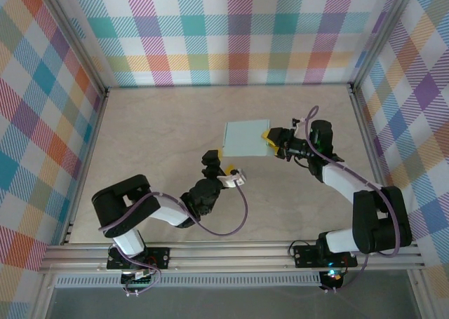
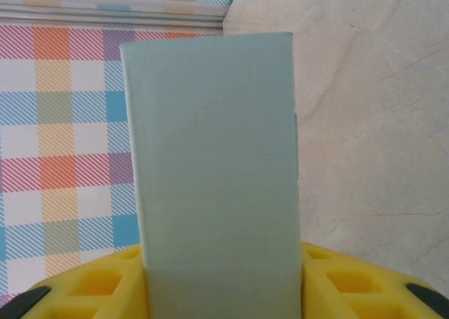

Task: Fold the paper box

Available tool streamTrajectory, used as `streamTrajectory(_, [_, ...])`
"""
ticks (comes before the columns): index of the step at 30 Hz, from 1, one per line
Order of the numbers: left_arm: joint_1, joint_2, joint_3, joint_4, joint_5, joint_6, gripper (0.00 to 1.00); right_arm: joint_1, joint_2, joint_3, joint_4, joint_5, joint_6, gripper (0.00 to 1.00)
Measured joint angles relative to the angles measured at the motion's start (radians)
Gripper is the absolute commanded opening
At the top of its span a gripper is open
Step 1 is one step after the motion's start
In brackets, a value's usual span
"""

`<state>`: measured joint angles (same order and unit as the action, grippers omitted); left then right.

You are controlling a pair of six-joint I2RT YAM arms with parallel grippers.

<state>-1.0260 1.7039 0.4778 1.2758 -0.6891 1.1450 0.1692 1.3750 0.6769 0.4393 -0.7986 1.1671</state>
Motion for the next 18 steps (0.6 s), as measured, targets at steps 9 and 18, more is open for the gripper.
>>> streamTrajectory(9, [0.000, 0.055, 0.070, 0.079, -0.012, 0.060, 0.77, 0.000, -0.046, -0.006, -0.001, -0.018, 0.009, 0.45])
streamTrajectory(18, [0.003, 0.061, 0.079, 0.094, -0.016, 0.072, 0.56, -0.001, -0.061, -0.021, -0.019, -0.025, 0.023, 0.44])
